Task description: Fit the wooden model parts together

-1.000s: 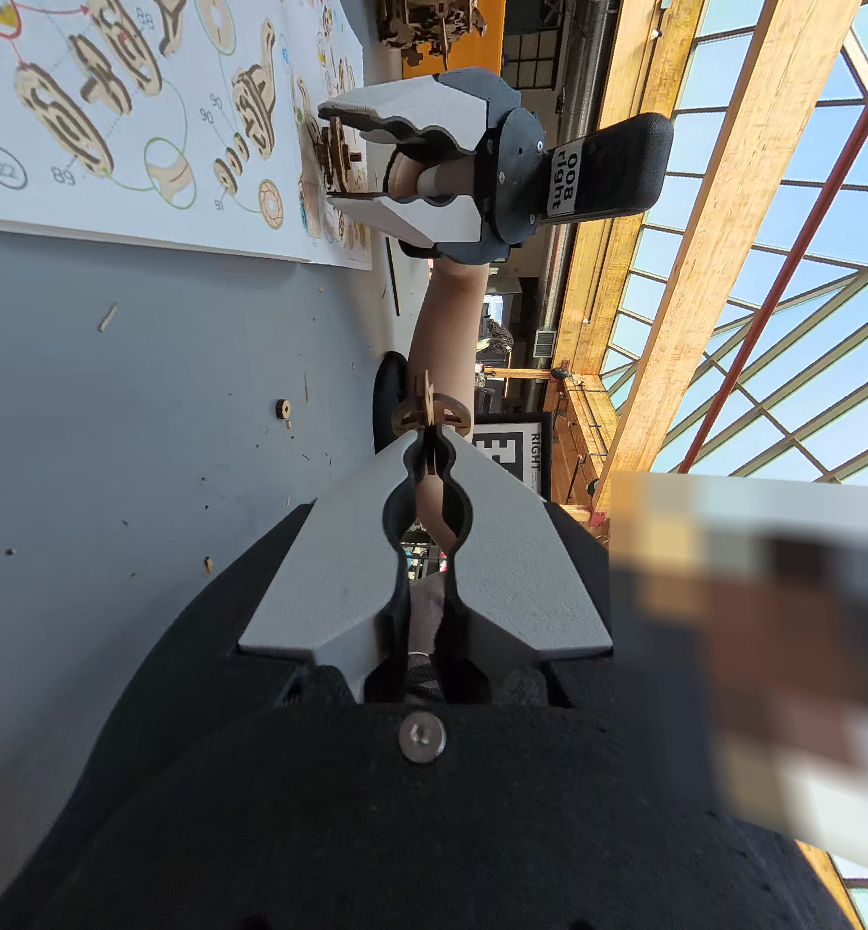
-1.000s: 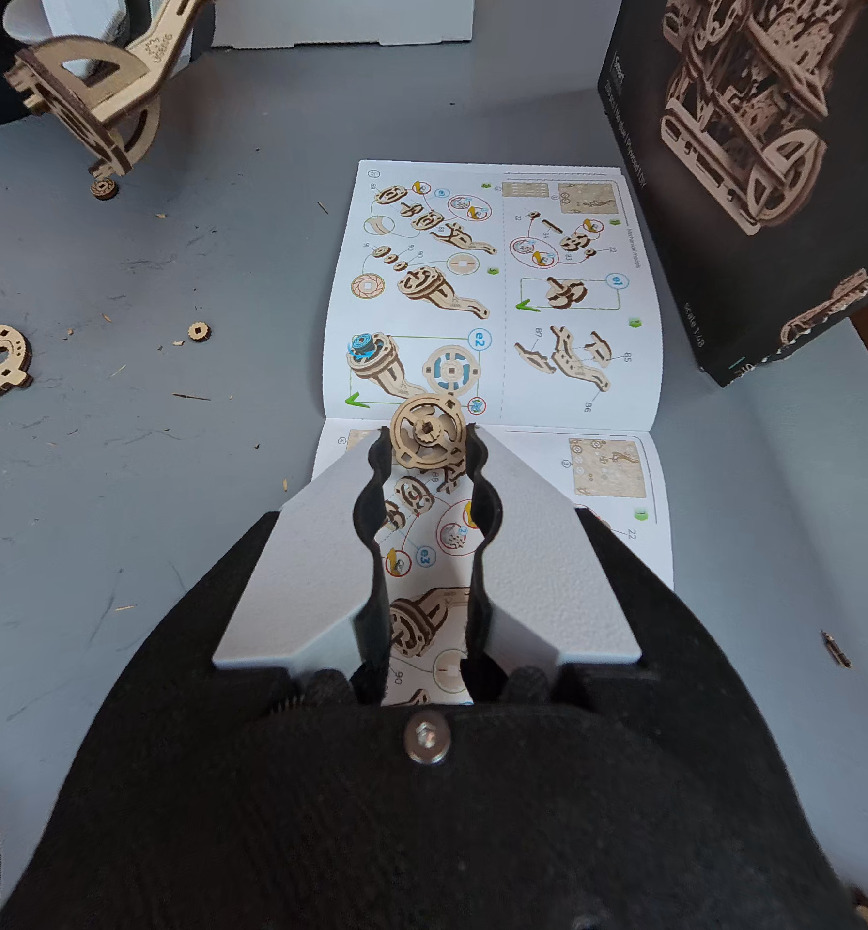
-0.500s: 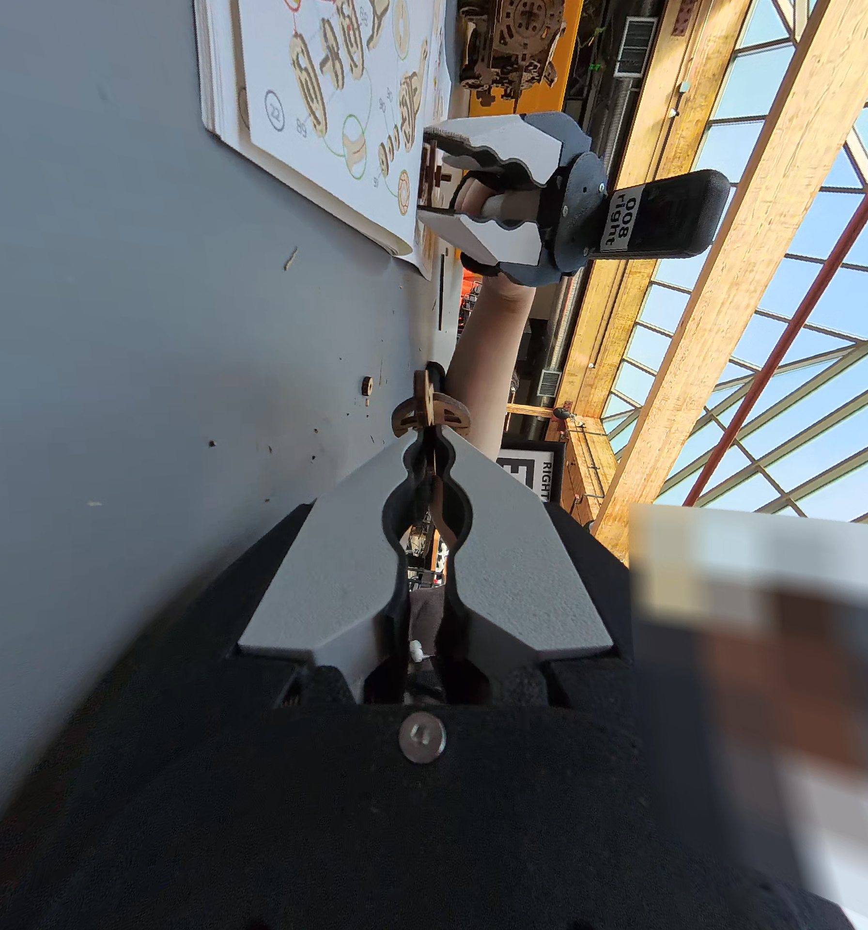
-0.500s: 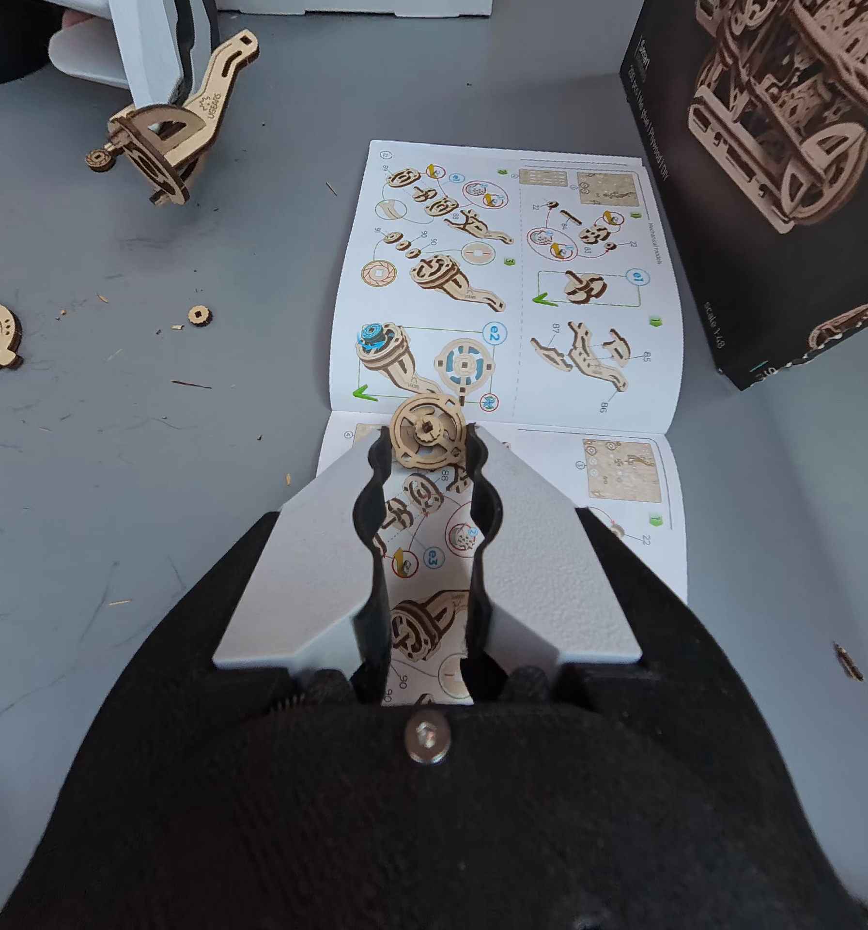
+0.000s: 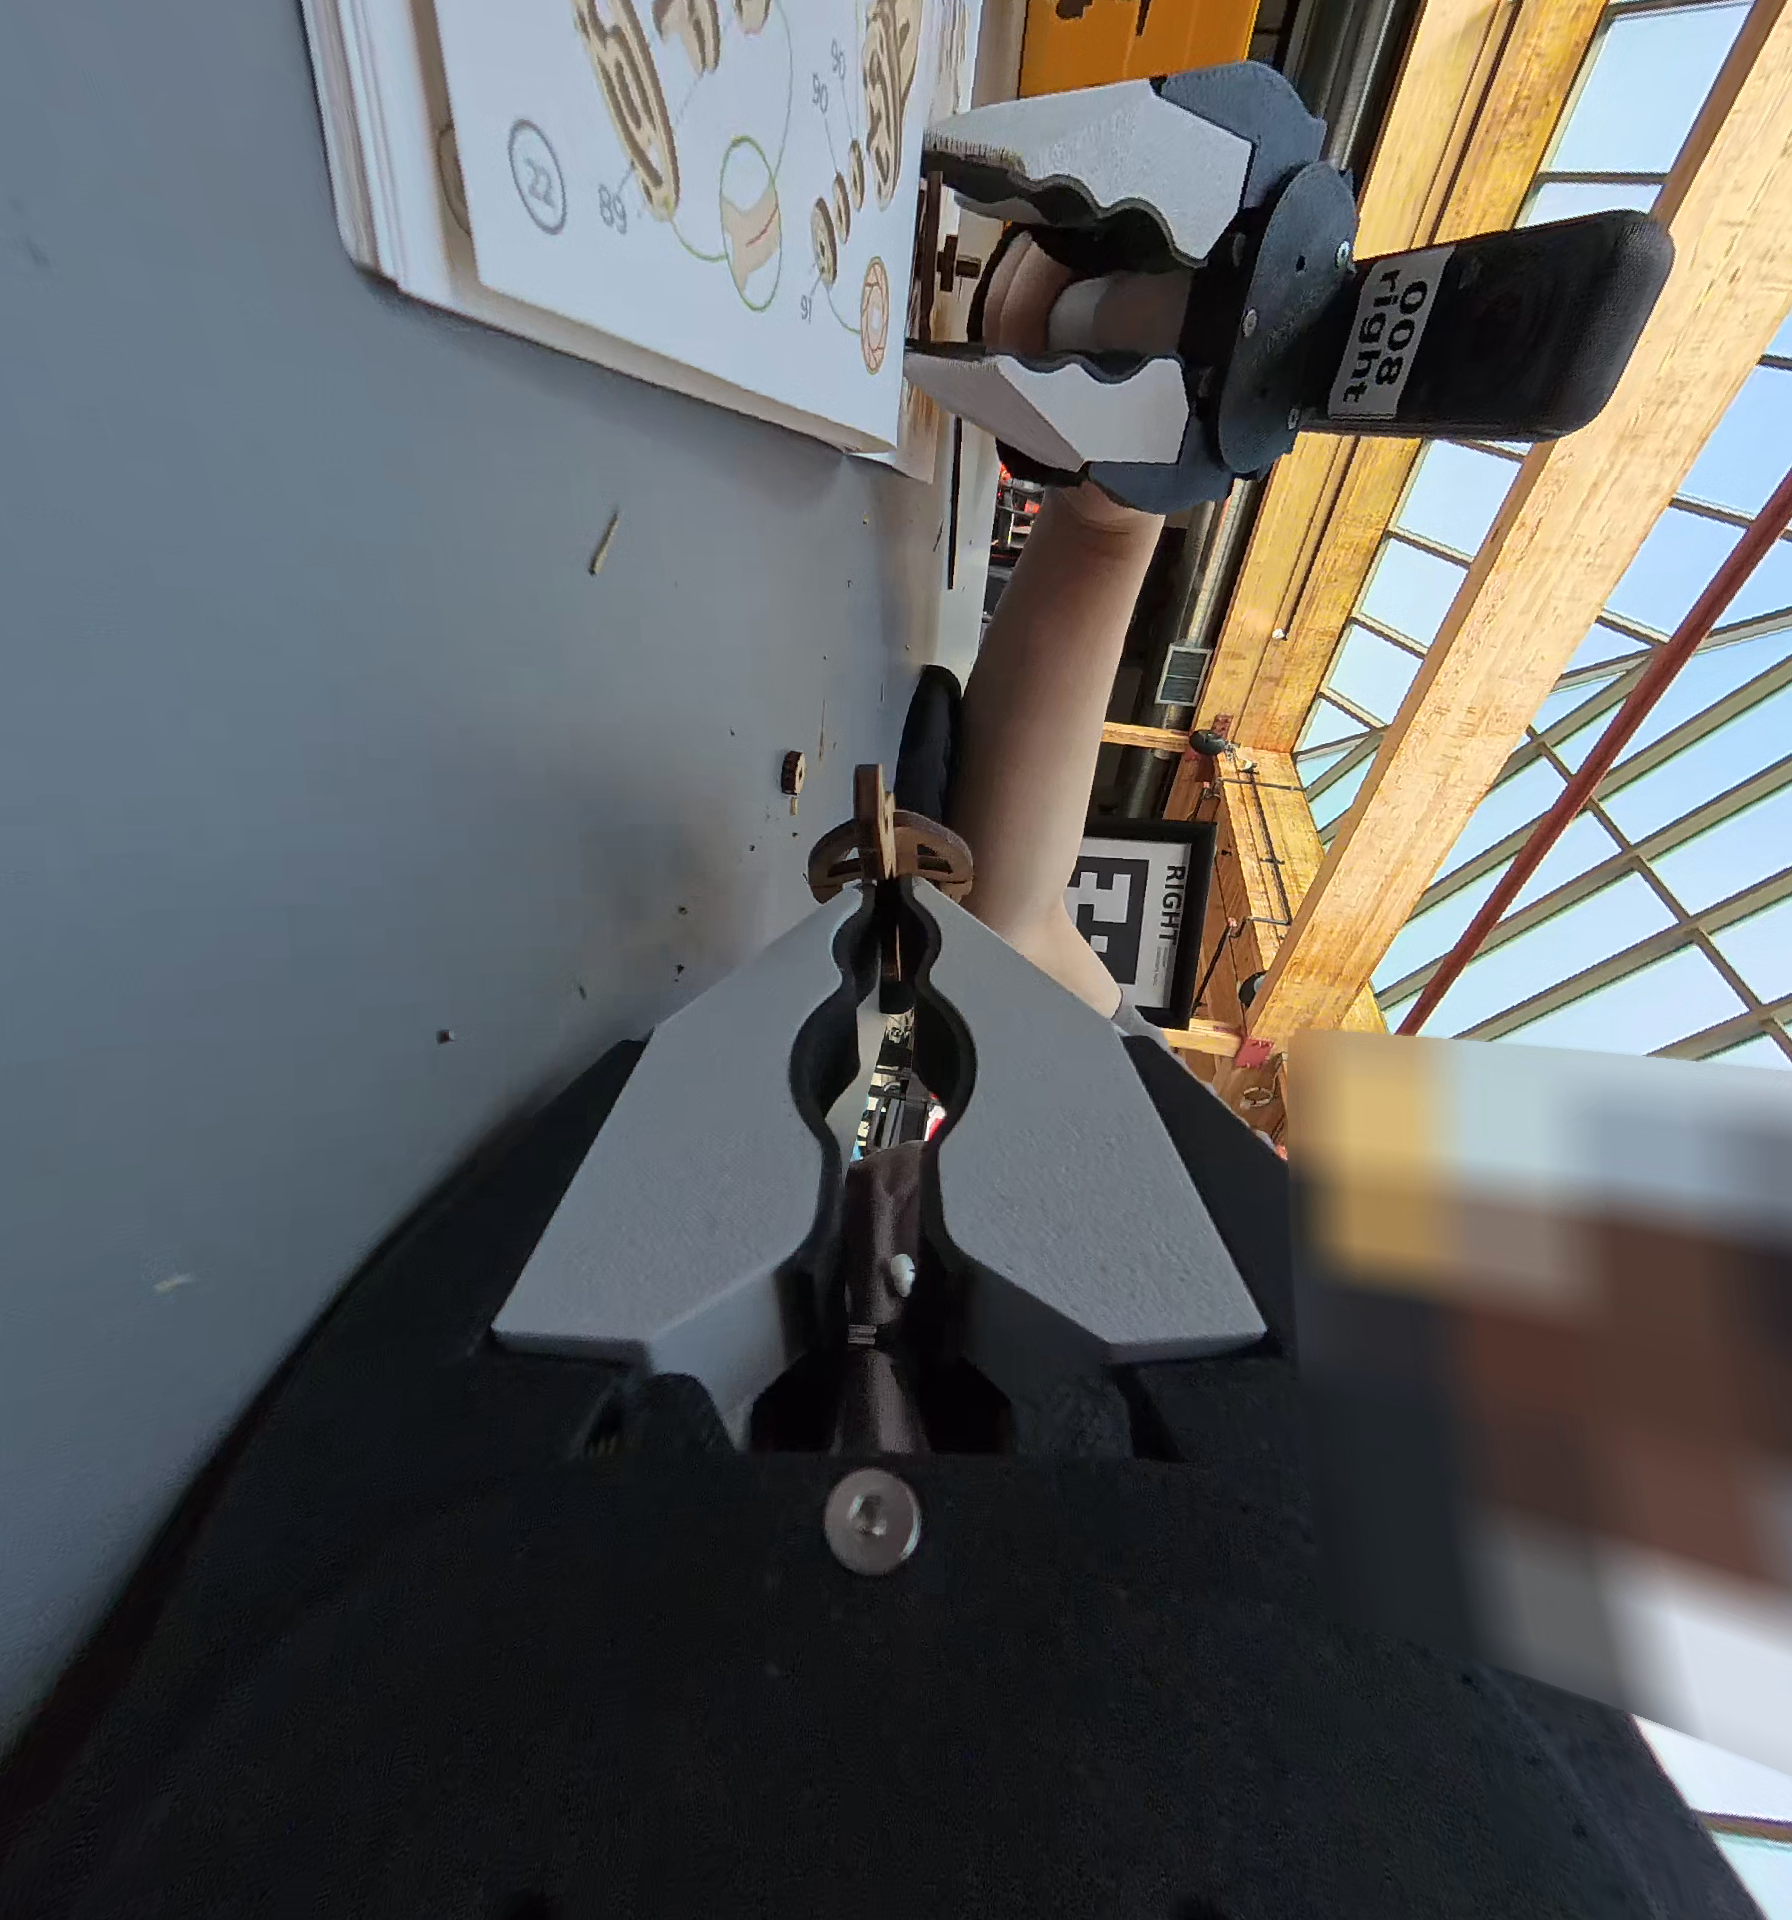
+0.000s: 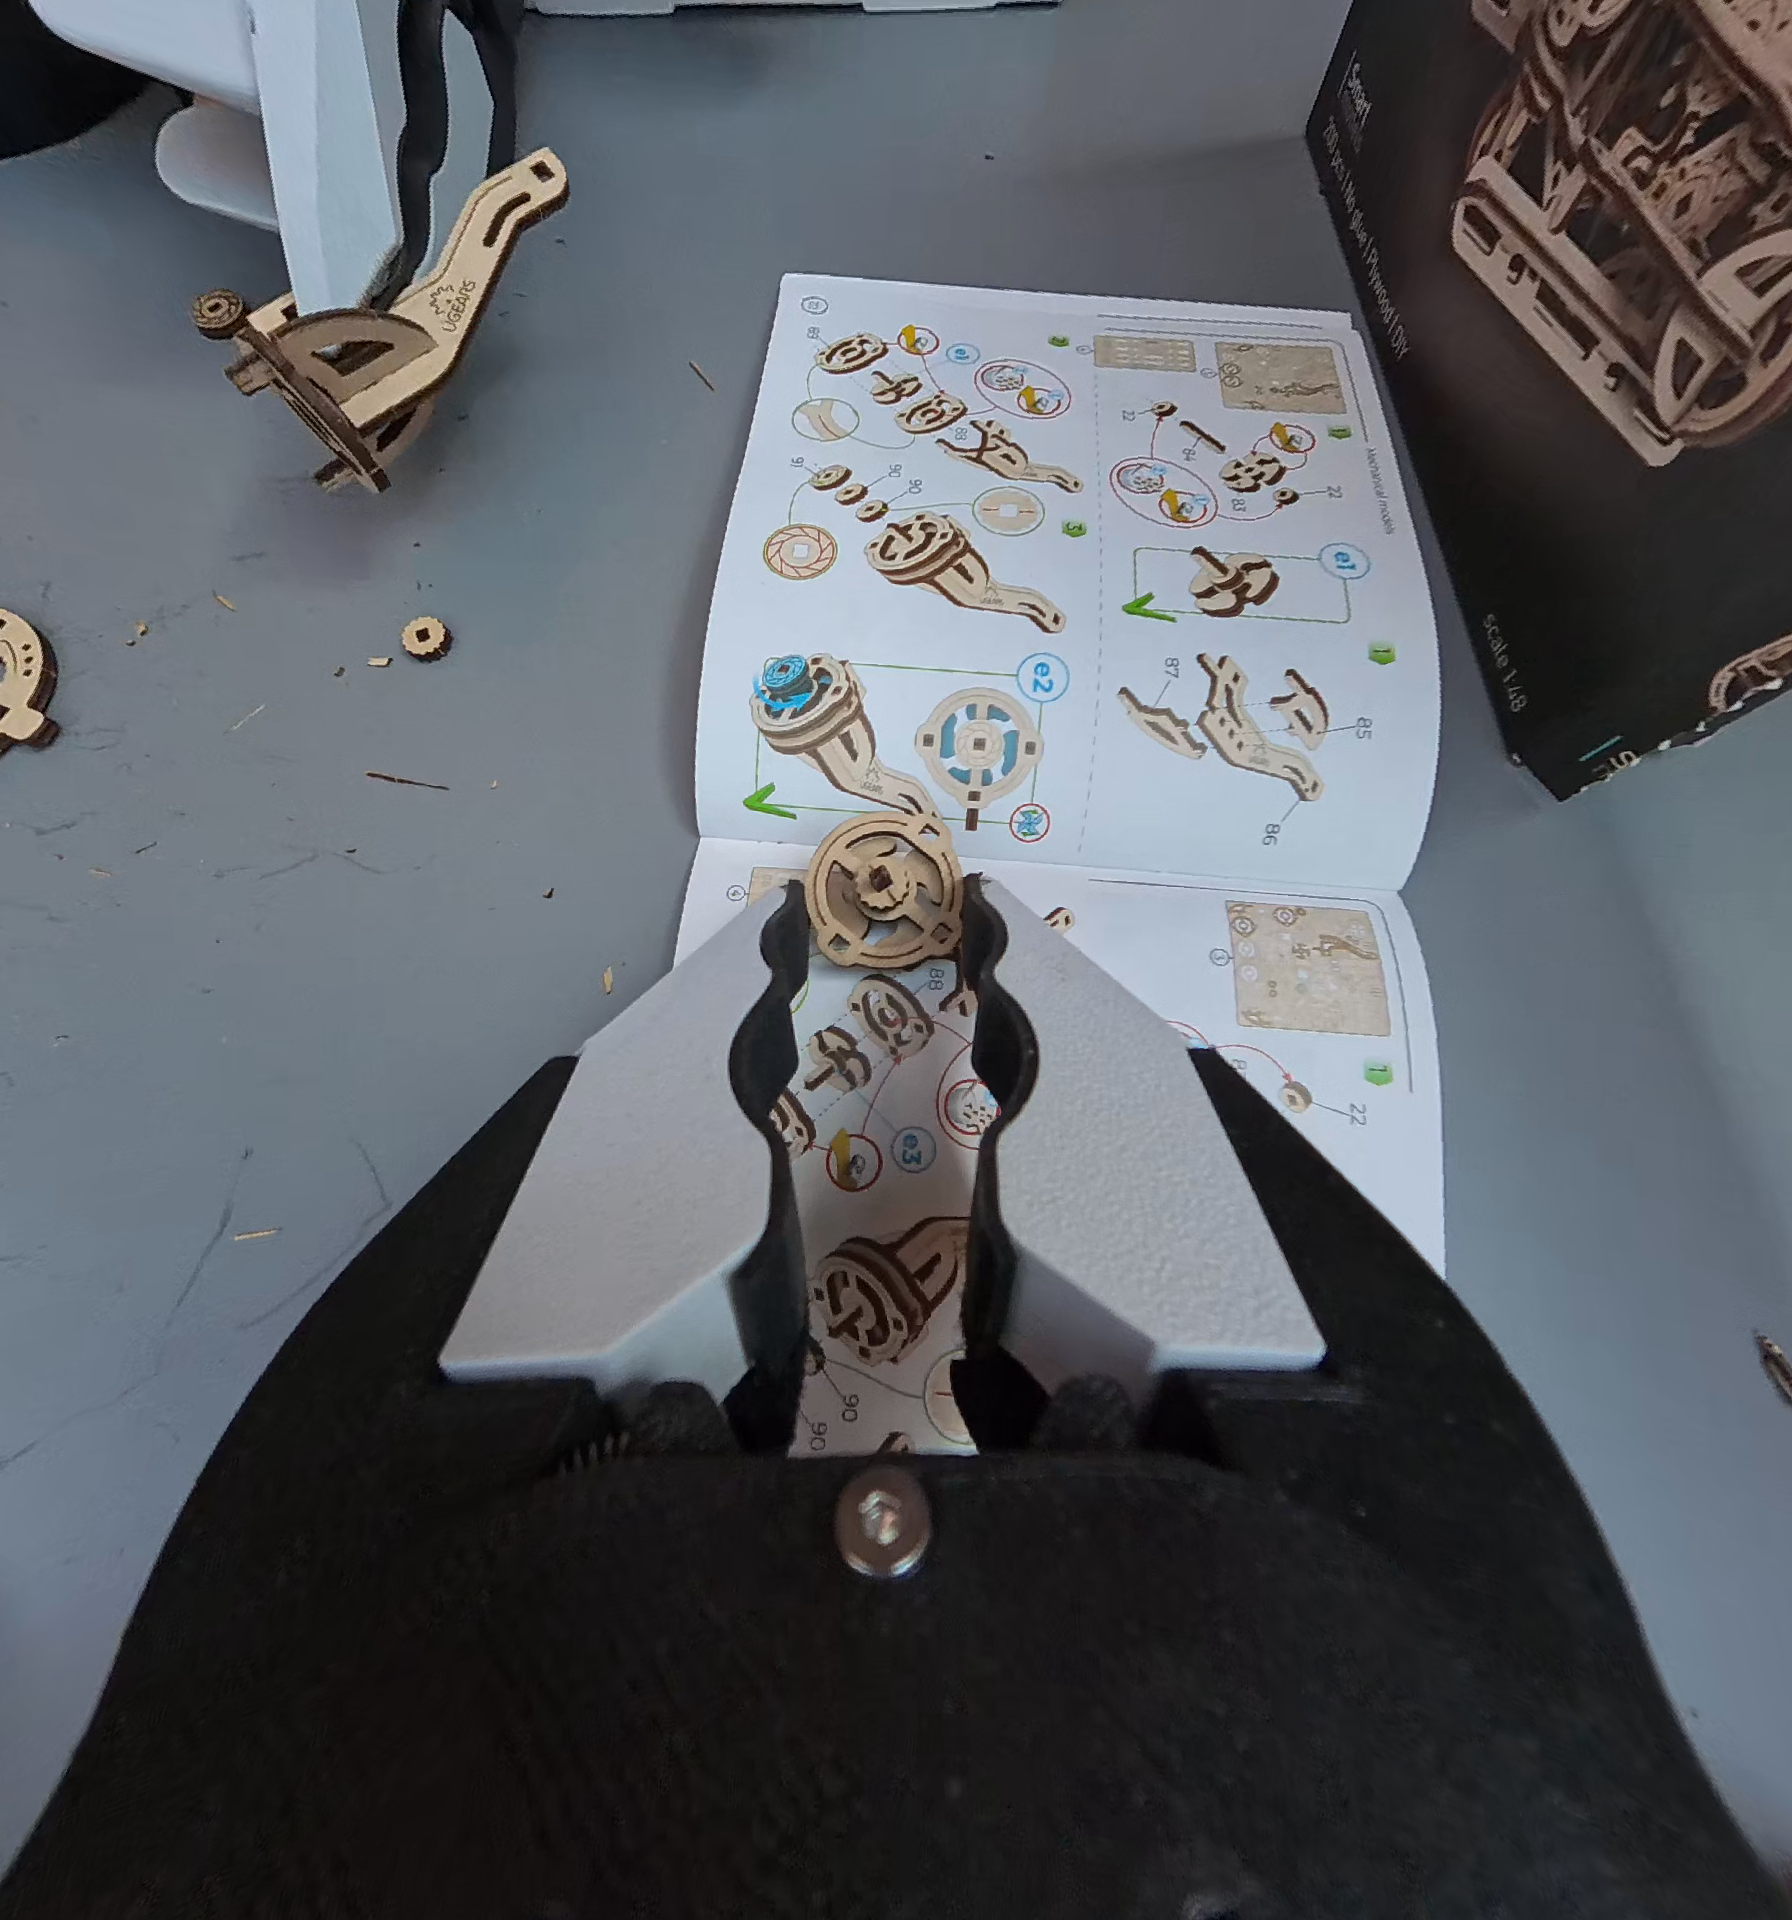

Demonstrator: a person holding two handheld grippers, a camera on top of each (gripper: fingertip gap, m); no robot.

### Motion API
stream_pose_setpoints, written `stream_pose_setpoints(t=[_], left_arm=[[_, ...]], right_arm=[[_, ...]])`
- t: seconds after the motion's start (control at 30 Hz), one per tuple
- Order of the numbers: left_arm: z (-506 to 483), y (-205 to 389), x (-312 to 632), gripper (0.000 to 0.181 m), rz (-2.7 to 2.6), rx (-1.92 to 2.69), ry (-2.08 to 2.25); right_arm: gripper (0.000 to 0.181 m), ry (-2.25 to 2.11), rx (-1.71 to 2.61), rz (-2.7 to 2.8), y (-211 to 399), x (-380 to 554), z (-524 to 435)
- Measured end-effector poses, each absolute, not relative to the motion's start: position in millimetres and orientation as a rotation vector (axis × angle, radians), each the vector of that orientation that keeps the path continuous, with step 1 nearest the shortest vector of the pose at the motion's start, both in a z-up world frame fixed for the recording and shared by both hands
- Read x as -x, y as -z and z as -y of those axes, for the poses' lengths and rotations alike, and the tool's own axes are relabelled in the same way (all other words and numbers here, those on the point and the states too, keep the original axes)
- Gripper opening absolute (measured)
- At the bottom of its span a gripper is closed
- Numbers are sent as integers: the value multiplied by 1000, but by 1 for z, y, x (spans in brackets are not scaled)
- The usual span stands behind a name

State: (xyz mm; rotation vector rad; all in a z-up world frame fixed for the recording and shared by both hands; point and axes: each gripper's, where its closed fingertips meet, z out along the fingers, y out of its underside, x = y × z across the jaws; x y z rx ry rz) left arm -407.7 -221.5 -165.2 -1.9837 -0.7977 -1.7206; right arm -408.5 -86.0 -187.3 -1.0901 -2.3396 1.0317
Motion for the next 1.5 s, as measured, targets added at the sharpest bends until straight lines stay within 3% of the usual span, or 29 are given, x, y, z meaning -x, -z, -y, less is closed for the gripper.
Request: stream_pose_setpoints(t=[0.13, 0.37, 0.73, 1.03, 1.5], left_arm=[[223, 169, 411, 6, 781, 2018, 1713], [221, 158, 414, 47, 838, 1948, 1766], [237, 160, 409, 42, 931, 2091, 1507], [235, 162, 422, 20, 809, 2192, 1159], [226, 172, 412, 16, 905, 2083, 1423]], right_arm=[[29, -1025, 1090, 2344, 188, 408, 86], [29, -1027, 1090, 2345, 188, 408, 86], [29, -1022, 1088, 2350, 189, 408, 87], [29, -1020, 1087, 2350, 189, 407, 87], [29, -1002, 1090, 2355, 191, 406, 87]])
